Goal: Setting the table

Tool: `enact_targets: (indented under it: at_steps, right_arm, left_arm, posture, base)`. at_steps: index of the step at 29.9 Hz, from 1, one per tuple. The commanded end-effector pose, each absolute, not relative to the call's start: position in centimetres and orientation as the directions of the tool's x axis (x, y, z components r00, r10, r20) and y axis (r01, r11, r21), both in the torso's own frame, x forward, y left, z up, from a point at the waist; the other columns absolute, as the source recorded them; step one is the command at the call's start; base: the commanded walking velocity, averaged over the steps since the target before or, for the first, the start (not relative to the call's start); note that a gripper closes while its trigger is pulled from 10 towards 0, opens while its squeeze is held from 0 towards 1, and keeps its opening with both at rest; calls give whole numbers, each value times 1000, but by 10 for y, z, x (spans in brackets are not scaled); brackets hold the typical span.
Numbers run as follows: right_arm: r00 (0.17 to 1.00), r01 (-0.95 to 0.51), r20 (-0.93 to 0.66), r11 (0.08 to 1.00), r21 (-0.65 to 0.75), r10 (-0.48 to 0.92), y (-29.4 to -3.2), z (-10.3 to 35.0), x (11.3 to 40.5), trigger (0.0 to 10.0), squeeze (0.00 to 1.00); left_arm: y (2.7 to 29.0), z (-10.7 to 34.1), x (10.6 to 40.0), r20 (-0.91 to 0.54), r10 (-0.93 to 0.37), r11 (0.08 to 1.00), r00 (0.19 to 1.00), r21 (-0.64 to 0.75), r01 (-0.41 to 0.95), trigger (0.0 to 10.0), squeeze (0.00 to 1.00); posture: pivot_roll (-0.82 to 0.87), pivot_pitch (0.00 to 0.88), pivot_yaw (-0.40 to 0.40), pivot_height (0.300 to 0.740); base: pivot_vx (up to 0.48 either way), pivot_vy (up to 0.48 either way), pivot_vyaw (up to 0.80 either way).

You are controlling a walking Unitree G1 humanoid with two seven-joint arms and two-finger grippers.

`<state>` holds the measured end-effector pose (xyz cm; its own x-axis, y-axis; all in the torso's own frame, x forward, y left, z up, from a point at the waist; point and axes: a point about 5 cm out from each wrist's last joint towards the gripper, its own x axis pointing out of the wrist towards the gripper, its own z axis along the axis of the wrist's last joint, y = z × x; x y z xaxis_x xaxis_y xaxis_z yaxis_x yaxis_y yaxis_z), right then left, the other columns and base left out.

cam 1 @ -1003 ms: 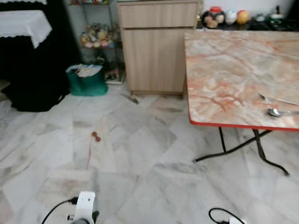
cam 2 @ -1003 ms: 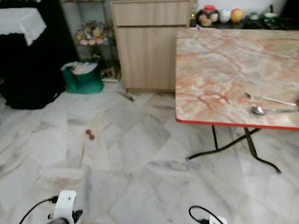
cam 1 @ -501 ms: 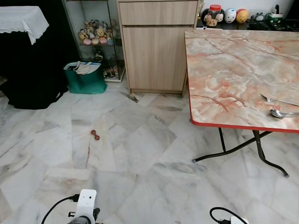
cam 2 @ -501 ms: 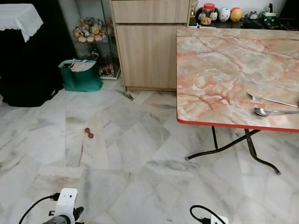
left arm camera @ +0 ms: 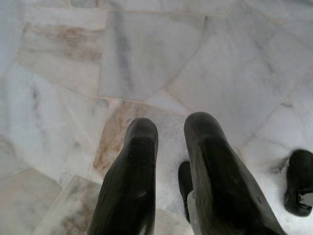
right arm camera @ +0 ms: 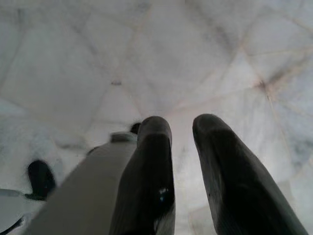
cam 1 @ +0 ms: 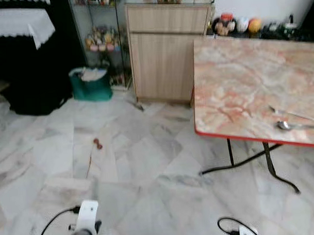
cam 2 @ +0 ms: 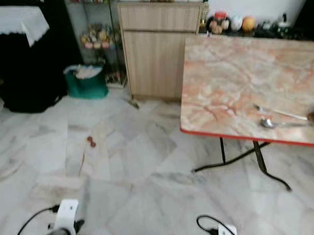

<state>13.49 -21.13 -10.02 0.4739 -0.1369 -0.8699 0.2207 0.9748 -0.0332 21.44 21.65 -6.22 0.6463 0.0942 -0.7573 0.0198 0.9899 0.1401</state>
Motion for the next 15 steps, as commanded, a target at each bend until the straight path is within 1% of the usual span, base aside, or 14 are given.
enact_targets:
  at_steps: [1, 15]
  right_arm:
    - [467, 230, -872, 972, -37, -144, -213, -101, 132, 10000, 0]
    - [464, 209, -876, 977, -40, -135, -210, -101, 132, 10000, 0]
  left_arm:
    - [215, -64, 212, -768, 90, 991, 634, 135, 23, 10000, 0]
    - [219, -70, 202, -790, 98, 990, 605, 141, 24, 10000, 0]
  posture:
    - [72, 0, 3, 740]
    - [73, 0, 7, 740]
  base:
    - [0, -304, 0]
    - [0, -297, 0]
